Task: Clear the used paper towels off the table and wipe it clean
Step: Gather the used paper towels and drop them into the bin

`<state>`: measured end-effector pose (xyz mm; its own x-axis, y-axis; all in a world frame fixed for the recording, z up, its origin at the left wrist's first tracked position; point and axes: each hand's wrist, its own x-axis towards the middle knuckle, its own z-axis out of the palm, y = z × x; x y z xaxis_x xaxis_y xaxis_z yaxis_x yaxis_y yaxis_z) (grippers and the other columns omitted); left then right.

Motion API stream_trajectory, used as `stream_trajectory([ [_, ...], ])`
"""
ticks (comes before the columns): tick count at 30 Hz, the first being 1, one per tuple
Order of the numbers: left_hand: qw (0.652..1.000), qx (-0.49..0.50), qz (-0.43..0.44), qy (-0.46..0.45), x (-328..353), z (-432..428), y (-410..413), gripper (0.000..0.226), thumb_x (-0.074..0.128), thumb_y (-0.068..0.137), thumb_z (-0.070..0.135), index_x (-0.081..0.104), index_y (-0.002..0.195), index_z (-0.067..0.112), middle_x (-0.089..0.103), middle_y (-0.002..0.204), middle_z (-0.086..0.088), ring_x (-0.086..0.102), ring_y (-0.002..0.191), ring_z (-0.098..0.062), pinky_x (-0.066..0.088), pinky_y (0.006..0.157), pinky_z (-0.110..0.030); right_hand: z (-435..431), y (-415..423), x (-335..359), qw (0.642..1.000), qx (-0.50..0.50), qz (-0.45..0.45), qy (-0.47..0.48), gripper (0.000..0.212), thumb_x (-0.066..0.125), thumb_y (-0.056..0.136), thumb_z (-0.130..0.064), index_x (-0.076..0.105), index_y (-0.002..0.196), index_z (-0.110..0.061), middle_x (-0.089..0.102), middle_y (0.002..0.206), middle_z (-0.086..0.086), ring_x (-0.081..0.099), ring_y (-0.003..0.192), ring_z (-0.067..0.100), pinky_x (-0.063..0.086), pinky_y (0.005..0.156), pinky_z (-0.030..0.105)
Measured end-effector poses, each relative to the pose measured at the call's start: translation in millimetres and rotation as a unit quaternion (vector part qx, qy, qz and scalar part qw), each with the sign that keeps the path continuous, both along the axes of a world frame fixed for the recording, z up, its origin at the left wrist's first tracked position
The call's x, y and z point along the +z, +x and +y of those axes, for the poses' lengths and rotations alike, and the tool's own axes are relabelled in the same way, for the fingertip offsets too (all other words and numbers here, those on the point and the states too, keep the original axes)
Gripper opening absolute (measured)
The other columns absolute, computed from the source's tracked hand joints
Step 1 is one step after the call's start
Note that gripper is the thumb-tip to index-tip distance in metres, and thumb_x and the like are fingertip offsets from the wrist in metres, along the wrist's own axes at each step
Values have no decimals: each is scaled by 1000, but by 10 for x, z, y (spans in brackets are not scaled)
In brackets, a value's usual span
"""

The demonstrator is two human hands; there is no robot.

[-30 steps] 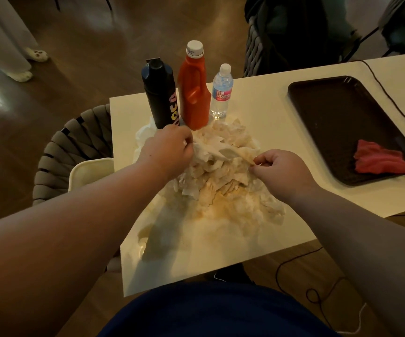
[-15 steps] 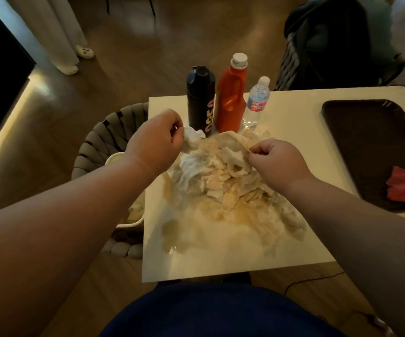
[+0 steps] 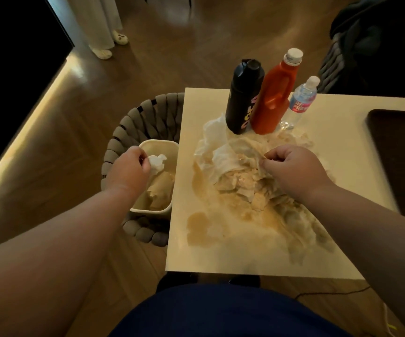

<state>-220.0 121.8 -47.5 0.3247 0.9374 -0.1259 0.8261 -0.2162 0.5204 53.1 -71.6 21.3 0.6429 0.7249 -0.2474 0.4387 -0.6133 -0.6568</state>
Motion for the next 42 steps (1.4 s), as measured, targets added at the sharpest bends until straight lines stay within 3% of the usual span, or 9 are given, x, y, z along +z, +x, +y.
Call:
stream_trajectory([
  [4,1000,-1,3,-15,-23,34,9,56,63,99,42,42,147,24,59,133,-3,62,108,-21,53,73,-32,29,-24,-1,1000,0,0,-2,22,69,92,-36,77,107,-22,70,98,-10,63,90,10,48,72,28],
  [11,980,-194,-29,20,449,-241,556,74,73,86,53,39,150,38,53,139,6,58,111,-9,59,89,-35,139,-165,70,999,41,21,-8,21,68,95,-36,75,112,-25,68,98,-9,62,89,10,46,67,22],
  [14,955,-294,-42,-17,650,-495,857,73,75,86,51,41,150,40,51,141,8,55,114,-7,53,96,-30,140,-228,77,996,65,51,-19,16,67,96,-34,76,107,-27,70,88,-5,65,78,15,48,59,26],
  [17,940,-340,-29,-25,698,-643,1020,51,71,92,43,57,140,32,62,127,7,59,112,-10,48,93,-24,110,-261,79,995,81,61,-4,13,66,96,-28,77,103,-27,70,85,-3,64,76,15,45,57,24],
  [22,954,-295,-39,-29,603,-642,973,19,64,98,27,71,116,28,66,97,10,62,83,-4,58,78,-27,34,-234,41,995,73,64,-4,14,70,94,-30,76,107,-27,69,88,-6,64,82,11,45,61,20],
  [28,986,-158,-56,-8,347,-214,488,15,63,99,29,70,112,27,67,93,11,65,83,-9,60,75,-35,-175,-28,-16,998,17,59,-22,14,74,91,-33,75,103,-26,69,92,-8,65,85,11,54,76,29],
  [32,996,-81,-28,-2,231,97,153,20,61,101,29,68,118,23,67,93,6,66,78,-14,57,63,-31,-309,111,-65,998,-18,43,-32,13,74,90,-36,74,100,-28,68,87,-7,64,78,13,46,63,27],
  [37,998,-58,36,1,76,252,7,20,60,101,29,68,117,20,64,87,6,62,73,-16,51,58,-31,-401,178,-114,998,-40,30,-38,14,74,89,-32,73,101,-24,69,87,-4,63,78,12,45,63,27],
  [42,992,-67,104,-32,-31,203,16,65,73,88,47,48,146,30,65,126,-2,67,91,-18,61,63,-37,-449,173,-184,998,-49,35,-27,14,75,89,-31,73,100,-24,68,86,-4,63,75,11,43,60,23],
])
